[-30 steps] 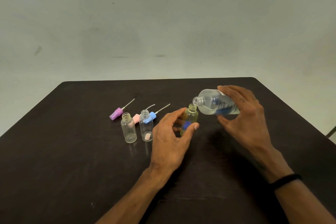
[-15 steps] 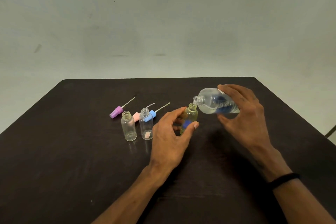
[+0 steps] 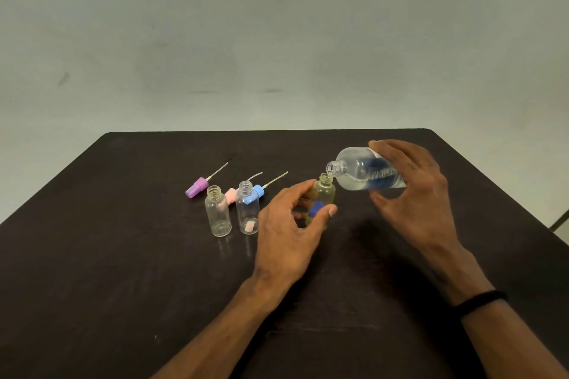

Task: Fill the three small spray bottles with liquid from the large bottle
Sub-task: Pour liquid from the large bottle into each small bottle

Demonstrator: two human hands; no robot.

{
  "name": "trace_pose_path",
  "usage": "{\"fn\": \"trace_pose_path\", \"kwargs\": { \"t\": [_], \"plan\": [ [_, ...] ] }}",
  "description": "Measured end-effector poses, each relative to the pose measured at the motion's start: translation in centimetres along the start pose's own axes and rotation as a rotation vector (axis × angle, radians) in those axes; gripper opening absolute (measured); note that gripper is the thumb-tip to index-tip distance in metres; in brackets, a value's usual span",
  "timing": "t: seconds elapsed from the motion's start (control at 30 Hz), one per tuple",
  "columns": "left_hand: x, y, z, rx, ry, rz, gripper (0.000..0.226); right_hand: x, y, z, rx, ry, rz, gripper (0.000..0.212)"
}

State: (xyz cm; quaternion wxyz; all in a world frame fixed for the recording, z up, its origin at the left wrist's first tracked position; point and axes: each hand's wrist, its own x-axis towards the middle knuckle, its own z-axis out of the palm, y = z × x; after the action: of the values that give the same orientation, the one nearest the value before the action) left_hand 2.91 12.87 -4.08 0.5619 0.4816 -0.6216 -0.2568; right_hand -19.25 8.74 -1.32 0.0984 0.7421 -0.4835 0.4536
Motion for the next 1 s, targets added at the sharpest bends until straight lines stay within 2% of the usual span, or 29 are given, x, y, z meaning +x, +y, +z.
{"fn": "trace_pose_path", "kwargs": {
  "t": [1.0],
  "plan": [
    [-0.03,0.03,0.0,-0.009,-0.009,-0.008,0.05,0.13,0.05,-0.24,-0.021,0.009,-0.041,0.088]
  ]
}}
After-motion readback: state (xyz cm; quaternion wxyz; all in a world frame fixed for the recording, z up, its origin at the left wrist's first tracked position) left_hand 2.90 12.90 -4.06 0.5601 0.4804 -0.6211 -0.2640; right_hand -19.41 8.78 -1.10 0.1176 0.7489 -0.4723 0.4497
